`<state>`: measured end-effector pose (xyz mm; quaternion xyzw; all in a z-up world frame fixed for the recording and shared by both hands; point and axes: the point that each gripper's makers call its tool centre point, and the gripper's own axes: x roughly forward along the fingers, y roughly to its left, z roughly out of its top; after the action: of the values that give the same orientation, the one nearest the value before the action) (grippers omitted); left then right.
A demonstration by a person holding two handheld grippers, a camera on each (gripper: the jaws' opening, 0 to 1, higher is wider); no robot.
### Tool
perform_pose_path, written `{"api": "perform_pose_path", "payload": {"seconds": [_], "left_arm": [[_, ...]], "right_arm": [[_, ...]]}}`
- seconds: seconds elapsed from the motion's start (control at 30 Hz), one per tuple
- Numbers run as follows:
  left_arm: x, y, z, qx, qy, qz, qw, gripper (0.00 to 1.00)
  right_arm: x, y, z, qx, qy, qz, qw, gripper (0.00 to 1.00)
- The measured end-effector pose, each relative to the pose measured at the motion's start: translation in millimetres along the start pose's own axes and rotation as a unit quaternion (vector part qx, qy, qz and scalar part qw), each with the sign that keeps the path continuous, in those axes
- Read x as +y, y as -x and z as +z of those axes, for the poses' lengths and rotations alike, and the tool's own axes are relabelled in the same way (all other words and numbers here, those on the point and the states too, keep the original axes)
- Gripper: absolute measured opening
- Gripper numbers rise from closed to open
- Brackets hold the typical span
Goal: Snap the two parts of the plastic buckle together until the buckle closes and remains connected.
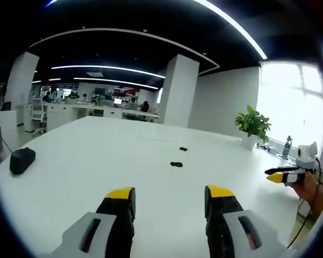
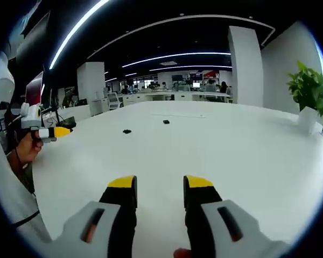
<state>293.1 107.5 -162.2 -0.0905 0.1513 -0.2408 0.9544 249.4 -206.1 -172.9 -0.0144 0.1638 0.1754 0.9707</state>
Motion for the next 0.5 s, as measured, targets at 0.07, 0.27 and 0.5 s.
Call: {"api": "perform_pose_path", "payload": {"seconds": [0.07, 0.27, 0.5], "left_arm": [[-0.1, -1.0, 0.0, 0.000, -0.018, 0.004, 0.9998, 0.51], [-0.9, -2.2, 3.0, -0.010, -0.019, 0.005, 0.9998, 0.48], [-4.2, -3.1, 7.6, -0.023, -0.033, -0.006, 0.9992, 0.51]], "right_arm": [[1.3, -1.1, -1.9, 0.001, -0.003, 0.005, 1.0000, 0.34], [-0.2, -1.2, -2.0, -0.005, -0.011, 0.009, 0.9999, 0.33], [-1.2, -2.5, -3.5, -0.005, -0.011, 0.012, 0.9999, 0.32]]}}
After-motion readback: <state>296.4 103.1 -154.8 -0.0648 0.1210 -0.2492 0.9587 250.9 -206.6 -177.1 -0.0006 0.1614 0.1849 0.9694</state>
